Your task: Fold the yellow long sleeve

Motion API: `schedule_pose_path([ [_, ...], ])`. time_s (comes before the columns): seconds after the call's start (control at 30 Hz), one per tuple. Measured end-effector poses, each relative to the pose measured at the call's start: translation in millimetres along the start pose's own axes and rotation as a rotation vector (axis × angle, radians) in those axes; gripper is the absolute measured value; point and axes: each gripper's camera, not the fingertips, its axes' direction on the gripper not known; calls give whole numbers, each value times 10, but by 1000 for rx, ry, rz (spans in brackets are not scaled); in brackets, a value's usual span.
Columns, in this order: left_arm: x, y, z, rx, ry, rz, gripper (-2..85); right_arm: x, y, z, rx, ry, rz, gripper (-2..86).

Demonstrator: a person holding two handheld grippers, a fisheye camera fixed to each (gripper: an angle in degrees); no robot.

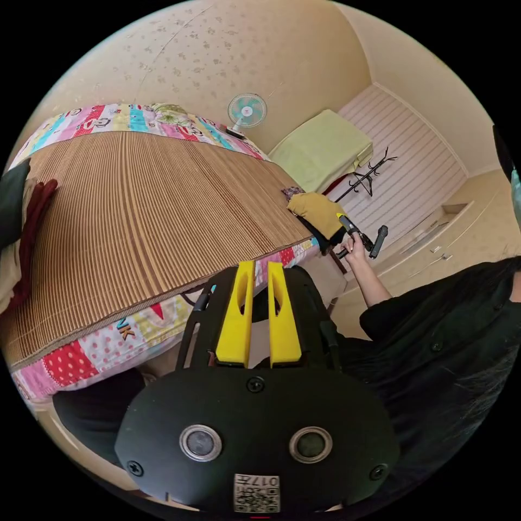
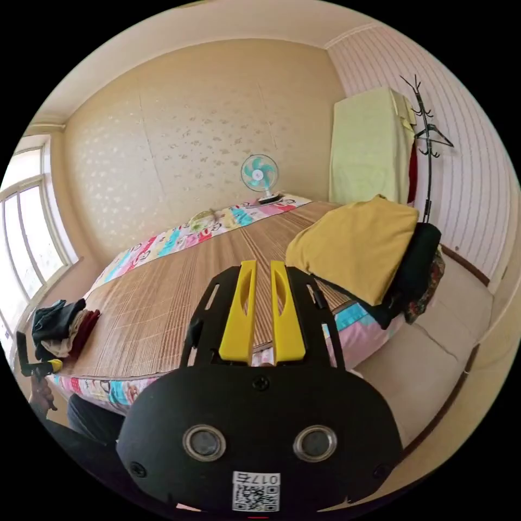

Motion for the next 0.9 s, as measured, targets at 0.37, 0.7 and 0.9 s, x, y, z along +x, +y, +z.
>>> schedule_pose_path([
  [0.37,-172,287,-166,161,96,-111,81,460,-360,895,-148,-155,169,35],
  [0.7,-201,204,-171,158,96,-101,63,-2073,1777,-34,-483,-931,-193,10],
  [0.9,-189,352,-114,116,87,-108,75,-2226,1428,-743,-340,-826,-381,42],
])
